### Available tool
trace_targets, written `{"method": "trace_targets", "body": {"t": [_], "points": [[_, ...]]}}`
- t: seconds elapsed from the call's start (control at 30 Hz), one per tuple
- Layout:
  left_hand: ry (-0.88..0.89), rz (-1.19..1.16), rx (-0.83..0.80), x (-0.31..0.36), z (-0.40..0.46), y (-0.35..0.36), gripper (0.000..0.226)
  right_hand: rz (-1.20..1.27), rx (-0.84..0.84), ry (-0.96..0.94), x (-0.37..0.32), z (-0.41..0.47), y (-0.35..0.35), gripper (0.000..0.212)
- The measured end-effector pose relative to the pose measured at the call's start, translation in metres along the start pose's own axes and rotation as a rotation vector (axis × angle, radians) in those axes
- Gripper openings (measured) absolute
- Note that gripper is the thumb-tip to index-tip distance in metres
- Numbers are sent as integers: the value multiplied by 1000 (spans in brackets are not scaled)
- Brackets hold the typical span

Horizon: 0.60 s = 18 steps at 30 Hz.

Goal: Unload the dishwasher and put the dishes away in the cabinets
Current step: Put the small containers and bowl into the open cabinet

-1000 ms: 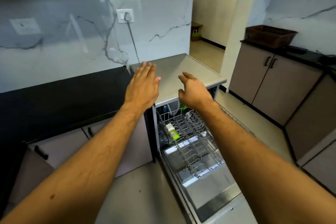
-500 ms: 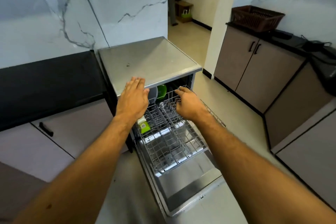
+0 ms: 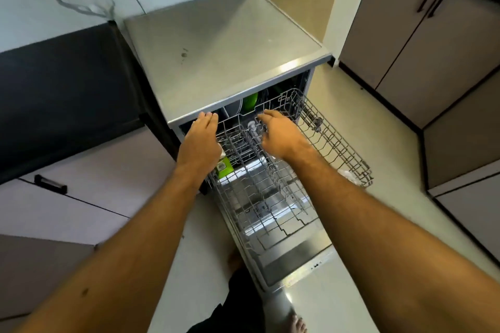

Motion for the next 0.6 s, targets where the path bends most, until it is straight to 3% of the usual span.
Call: {"method": "trace_targets", "body": {"t": [0.3, 0.6], "points": [[-122, 29, -157, -51, 51, 86, 61, 16, -55, 75, 28, 75, 83, 69], [-114, 27, -294, -78, 72, 171, 59, 49, -128, 110, 56, 91, 183, 72]]}}
Point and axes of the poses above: each hand's wrist, its own z-axis towards the middle knuckle, its own y-axis out of the palm, x = y × z, the point moved 1 cm from there along z, towards the middle knuckle, and after that the axes turned 9 degrees about x, right-handed, at the moved point
